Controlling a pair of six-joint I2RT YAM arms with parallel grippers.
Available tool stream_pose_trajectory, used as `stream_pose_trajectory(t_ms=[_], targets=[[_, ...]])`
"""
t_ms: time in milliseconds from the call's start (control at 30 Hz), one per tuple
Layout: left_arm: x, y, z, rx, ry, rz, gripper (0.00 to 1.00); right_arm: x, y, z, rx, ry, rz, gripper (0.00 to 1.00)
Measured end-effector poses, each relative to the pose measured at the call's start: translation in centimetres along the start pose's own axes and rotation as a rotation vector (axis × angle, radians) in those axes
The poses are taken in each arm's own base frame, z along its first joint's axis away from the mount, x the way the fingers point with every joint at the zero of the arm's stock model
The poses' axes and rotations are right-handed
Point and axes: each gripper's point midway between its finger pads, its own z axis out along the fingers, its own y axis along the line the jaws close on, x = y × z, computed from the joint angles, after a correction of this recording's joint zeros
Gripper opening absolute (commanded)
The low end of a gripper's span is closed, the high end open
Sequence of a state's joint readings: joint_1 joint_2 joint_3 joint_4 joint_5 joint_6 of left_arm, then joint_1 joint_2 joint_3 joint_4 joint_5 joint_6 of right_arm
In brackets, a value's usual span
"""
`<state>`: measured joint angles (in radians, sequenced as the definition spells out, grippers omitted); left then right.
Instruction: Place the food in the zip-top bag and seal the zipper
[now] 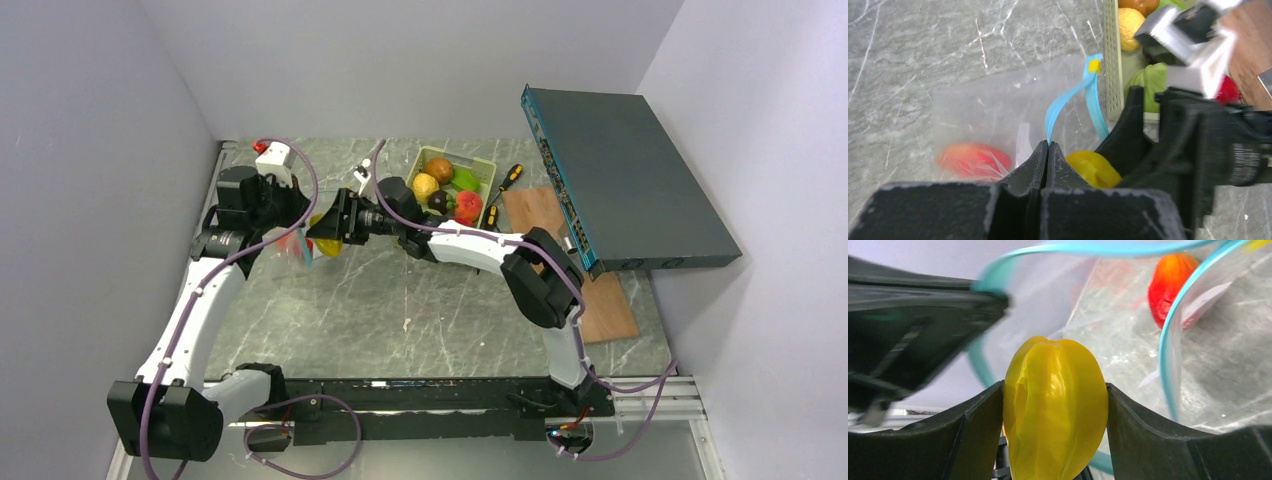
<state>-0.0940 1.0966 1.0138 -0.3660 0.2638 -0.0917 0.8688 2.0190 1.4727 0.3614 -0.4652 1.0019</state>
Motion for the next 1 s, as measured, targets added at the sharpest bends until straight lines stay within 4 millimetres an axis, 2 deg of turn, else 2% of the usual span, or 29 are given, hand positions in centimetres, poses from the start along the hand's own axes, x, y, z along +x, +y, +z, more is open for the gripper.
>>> stream_pose_trajectory(t_ms=[167, 333, 467, 667, 833, 1000], targets=[[-0.7, -0.5, -0.4, 0.021, -0.028, 0.009, 0.0, 0.9, -3.7, 0.7, 0.096, 0.002, 0.028, 0.05], [-0.7, -1.0, -0.4, 0.048, -0.029, 0.01, 0.0, 0.6, -5.3, 0.6, 0.182, -0.023, 0.029, 0.31], [-0.6, -1.3, -0.3, 0.069, -0.025, 0.011, 0.0, -0.4, -5.3, 0.6, 0.23, -0.039, 0.011, 0.44], [-0.5, -1.5, 0.2, 0.088, -0.018, 0.009, 0.0, -3.1, -3.5, 1.1, 0.256, -0.08, -0.053, 0.66], [-0.7, -1.4, 0.2, 0.088, -0.025, 0.013, 0.0, -3.5, -4.7, 1.2, 0.336, -0.074, -0.062, 0.82], [-0.4, -1.7, 0.4, 0.102, -0.015, 0.01, 0.0, -3.9, -5.7, 0.9, 0.407, -0.074, -0.09, 0.87]])
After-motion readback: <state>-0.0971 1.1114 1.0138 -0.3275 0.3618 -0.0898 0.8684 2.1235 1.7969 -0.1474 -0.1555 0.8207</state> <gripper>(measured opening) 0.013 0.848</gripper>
